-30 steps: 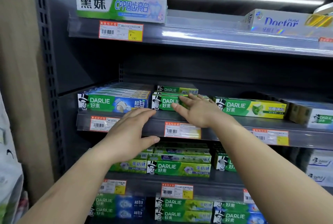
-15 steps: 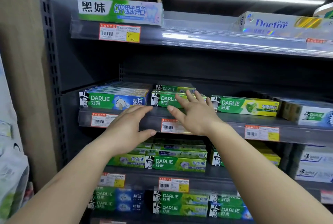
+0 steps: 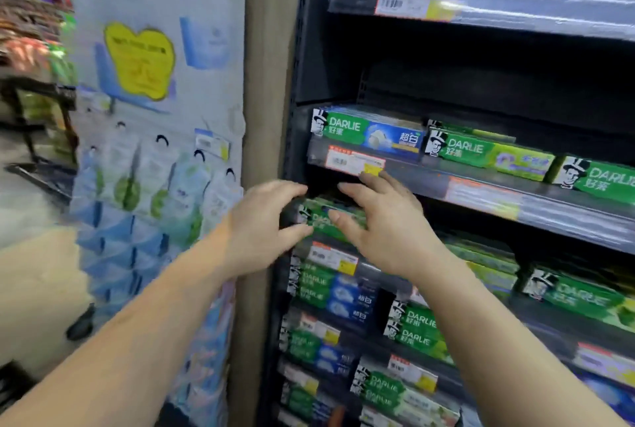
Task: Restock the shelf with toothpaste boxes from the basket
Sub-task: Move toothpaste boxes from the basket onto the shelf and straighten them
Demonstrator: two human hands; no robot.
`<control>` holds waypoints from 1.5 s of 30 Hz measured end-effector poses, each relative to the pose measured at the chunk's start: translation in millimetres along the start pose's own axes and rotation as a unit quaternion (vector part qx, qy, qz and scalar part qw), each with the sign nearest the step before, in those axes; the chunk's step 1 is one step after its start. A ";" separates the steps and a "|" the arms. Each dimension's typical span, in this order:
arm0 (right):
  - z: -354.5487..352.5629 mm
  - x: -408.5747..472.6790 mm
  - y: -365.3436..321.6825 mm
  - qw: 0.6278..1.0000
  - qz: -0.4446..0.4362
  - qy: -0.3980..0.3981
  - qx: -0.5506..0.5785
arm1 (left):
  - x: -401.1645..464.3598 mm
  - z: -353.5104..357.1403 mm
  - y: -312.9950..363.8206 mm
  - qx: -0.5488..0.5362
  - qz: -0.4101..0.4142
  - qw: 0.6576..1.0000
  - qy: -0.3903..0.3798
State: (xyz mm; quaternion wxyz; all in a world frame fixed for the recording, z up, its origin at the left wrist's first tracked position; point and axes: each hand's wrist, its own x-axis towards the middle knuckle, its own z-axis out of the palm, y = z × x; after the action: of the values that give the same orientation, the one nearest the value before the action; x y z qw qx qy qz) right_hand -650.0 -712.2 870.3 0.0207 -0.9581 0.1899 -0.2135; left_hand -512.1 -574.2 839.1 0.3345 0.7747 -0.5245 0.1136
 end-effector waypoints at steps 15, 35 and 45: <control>260.4 33.3 -385.4 0.963 -0.107 -0.174 0.175 | -280.3 -194.9 -344.1 0.125 -0.192 0.970 -0.075; 727.9 56.8 -521.6 0.895 -0.080 -0.410 0.156 | -459.7 -54.0 -732.4 0.230 -0.279 0.905 -0.224; 1004.3 -48.0 -538.6 0.845 0.040 -0.528 0.068 | -575.4 99.2 -884.6 0.223 -0.223 0.915 -0.251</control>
State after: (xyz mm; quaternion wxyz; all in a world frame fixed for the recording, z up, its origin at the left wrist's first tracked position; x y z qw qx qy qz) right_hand -80.0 -236.7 4.2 0.1921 -0.9137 0.1738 0.3133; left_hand 12.7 -13.5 108.5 0.0264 0.9290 -0.3661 -0.0479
